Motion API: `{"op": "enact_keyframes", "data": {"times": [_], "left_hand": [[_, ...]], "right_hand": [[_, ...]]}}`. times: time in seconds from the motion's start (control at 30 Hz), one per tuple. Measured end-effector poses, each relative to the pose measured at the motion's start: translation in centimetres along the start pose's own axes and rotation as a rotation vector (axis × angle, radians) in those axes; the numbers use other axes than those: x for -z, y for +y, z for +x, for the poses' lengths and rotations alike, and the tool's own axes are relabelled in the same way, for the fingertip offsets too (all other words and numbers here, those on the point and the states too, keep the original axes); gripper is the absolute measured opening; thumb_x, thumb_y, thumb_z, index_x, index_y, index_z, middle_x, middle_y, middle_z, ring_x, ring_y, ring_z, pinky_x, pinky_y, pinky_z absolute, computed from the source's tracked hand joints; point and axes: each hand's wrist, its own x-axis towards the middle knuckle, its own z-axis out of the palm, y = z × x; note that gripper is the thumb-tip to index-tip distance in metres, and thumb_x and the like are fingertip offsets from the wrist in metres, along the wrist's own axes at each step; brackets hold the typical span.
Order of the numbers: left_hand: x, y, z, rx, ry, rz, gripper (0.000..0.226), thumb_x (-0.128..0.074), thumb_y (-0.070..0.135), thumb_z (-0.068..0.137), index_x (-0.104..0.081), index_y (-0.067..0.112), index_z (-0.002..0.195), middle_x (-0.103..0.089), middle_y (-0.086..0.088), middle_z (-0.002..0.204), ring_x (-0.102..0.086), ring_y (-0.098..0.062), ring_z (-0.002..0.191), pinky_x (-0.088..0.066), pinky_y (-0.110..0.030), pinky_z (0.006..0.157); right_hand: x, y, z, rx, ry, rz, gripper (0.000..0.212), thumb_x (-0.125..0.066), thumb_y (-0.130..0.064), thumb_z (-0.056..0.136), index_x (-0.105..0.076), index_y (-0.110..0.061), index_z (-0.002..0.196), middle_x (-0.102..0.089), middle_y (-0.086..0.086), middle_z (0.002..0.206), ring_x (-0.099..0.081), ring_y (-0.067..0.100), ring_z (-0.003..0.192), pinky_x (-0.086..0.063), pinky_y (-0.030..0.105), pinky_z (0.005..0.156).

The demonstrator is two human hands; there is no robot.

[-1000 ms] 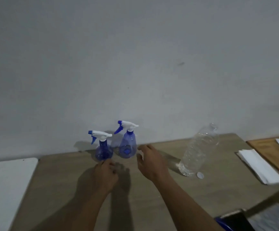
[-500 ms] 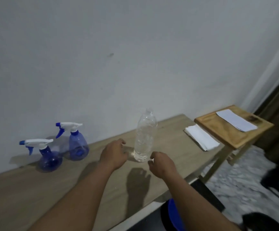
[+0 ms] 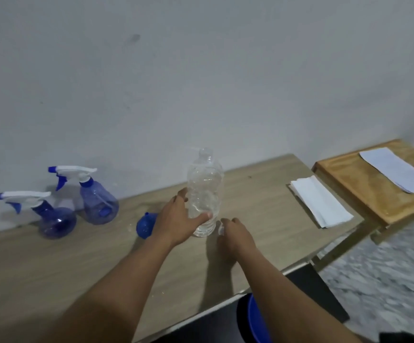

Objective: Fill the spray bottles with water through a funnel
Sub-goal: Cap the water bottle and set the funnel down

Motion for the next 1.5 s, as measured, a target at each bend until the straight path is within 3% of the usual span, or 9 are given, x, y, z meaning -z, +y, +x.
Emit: {"op": "enact_keyframes", "data": {"times": [0.17,0.5,0.67,0.8,0.97,1.13,1.3,1.43,1.5], "left_hand": [[-0.6,-0.5,0.2,0.05,0.036,-0.052,0.089,-0.073,0.076,0.061,-0.042,0.037,0.136,-0.062,0.013,0.126,-0.061,-0.008,0.107,-0.054,-0.039,0.092],[-1.0,1.3,-0.4,0.095,0.099,-0.172,0.099,-0.081,0.072,0.052,-0.041,0.037,0.136,-0.06,0.015,0.125,-0.06,-0.007,0.109,-0.053,-0.038,0.095],[-0.5,4.4,-0.3,0.053,0.182,-0.153,0.11,-0.079,0.071,0.052,-0.031,0.035,0.144,-0.057,0.009,0.131,-0.057,-0.016,0.119,-0.051,-0.04,0.098],[-0.6,4.5,0.0,0.081,0.182,-0.17,0.115,-0.076,0.08,0.051,-0.026,0.038,0.146,-0.054,0.008,0.14,-0.055,-0.017,0.124,-0.05,-0.041,0.101],[-0.7,4.6,0.0,0.118,0.165,-0.229,0.117,-0.077,0.081,0.047,-0.028,0.038,0.144,-0.053,0.009,0.14,-0.052,-0.017,0.128,-0.049,-0.042,0.104],[-0.7,4.3,0.1,0.121,0.155,-0.245,0.118,-0.077,0.081,0.047,-0.027,0.038,0.145,-0.052,0.009,0.14,-0.052,-0.016,0.128,-0.048,-0.041,0.104],[-1.0,4.2,0.1,0.119,0.169,-0.239,0.113,-0.079,0.077,0.05,-0.029,0.038,0.143,-0.052,0.011,0.14,-0.052,-0.015,0.127,-0.048,-0.039,0.104],[-1.1,4.3,0.2,0.113,0.187,-0.205,0.111,-0.078,0.076,0.052,-0.03,0.035,0.144,-0.053,0.01,0.14,-0.052,-0.015,0.127,-0.048,-0.038,0.103],[-1.0,4.3,0.2,0.119,0.188,-0.199,0.111,-0.078,0.074,0.054,-0.029,0.033,0.145,-0.053,0.008,0.14,-0.052,-0.016,0.127,-0.048,-0.037,0.103]], "right_hand": [[-0.4,1.4,1.9,0.092,0.004,-0.03,0.025,-0.053,-0.02,0.094,-0.07,-0.016,0.112,-0.055,0.011,0.108,-0.061,0.035,0.106,-0.051,0.038,0.092],[11.0,-0.3,1.8,0.149,0.239,0.14,0.038,-0.065,-0.024,0.085,-0.063,-0.013,0.121,-0.062,0.011,0.112,-0.062,0.03,0.104,-0.047,0.032,0.088],[18.4,-5.1,-0.2,0.294,0.412,0.36,0.024,-0.066,-0.026,0.083,-0.073,-0.02,0.105,-0.07,-0.002,0.094,-0.067,0.015,0.088,-0.051,0.027,0.08],[20.9,-8.3,-2.1,0.441,0.357,0.479,0.016,-0.072,-0.027,0.082,-0.073,-0.026,0.098,-0.071,-0.013,0.094,-0.065,0.0,0.091,-0.048,0.015,0.074],[20.4,-9.7,-2.7,0.581,0.213,0.331,0.037,-0.065,-0.029,0.092,-0.068,-0.027,0.129,-0.069,-0.012,0.123,-0.062,0.004,0.111,-0.047,0.021,0.093],[20.3,-9.9,-2.4,0.612,0.19,0.169,0.034,-0.059,-0.024,0.099,-0.066,-0.022,0.132,-0.063,-0.008,0.137,-0.055,0.011,0.127,-0.044,0.026,0.103],[21.0,-10.4,-2.1,0.61,0.174,0.056,0.03,-0.065,-0.026,0.095,-0.066,-0.019,0.124,-0.067,-0.005,0.125,-0.059,0.015,0.119,-0.046,0.027,0.095],[20.9,-10.8,-2.2,0.547,0.261,-0.048,0.036,-0.067,-0.052,0.087,-0.058,-0.019,0.099,-0.064,-0.005,0.096,-0.06,0.017,0.089,-0.051,0.035,0.075],[20.5,-10.8,-2.4,0.559,0.312,-0.124,0.041,-0.061,-0.06,0.088,-0.057,-0.022,0.104,-0.062,-0.008,0.097,-0.06,0.016,0.087,-0.048,0.033,0.072]]}}
